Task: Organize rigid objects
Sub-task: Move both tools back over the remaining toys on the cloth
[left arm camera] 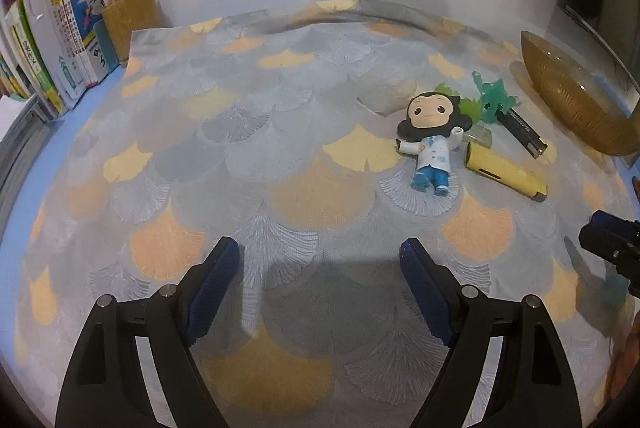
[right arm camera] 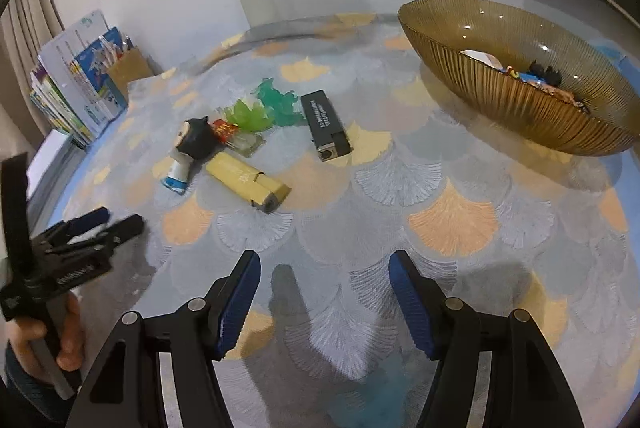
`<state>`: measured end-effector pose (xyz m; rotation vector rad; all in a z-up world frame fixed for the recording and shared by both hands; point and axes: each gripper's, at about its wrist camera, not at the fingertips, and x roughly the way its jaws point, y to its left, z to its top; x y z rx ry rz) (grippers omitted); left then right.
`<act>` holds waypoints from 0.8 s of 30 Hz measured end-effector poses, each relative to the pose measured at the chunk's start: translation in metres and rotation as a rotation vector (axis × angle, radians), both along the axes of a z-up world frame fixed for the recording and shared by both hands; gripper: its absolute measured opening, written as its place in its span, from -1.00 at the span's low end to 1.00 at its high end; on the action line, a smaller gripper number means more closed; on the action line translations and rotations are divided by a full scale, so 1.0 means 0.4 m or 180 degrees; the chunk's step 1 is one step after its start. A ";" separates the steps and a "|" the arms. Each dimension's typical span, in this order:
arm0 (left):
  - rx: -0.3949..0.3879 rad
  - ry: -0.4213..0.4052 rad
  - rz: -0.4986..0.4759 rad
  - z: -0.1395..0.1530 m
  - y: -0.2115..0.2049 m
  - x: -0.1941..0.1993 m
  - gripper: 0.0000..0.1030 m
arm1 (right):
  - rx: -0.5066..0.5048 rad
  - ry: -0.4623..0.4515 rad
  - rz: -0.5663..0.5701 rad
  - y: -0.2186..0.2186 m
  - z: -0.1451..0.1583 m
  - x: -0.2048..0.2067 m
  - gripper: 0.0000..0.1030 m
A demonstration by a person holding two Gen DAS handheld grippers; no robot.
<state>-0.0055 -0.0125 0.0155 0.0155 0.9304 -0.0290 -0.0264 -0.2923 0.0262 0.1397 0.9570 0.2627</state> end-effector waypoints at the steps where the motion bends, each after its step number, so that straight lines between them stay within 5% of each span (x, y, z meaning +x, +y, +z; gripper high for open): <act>1: -0.0022 -0.0006 0.0004 0.001 0.004 -0.002 0.58 | 0.0030 0.0008 0.0011 -0.004 -0.001 -0.001 0.26; 5: -0.0035 0.0001 0.0031 -0.001 0.010 -0.003 0.62 | 0.0082 -0.0012 0.0076 0.001 0.003 -0.003 0.26; 9: 0.0046 0.0088 0.0082 -0.010 0.005 0.009 0.94 | 0.0012 -0.0014 0.0150 0.018 0.000 -0.002 0.26; 24: 0.0043 0.0102 0.0114 -0.010 0.007 0.008 0.99 | 0.0013 -0.0018 0.0204 0.023 -0.001 -0.010 0.28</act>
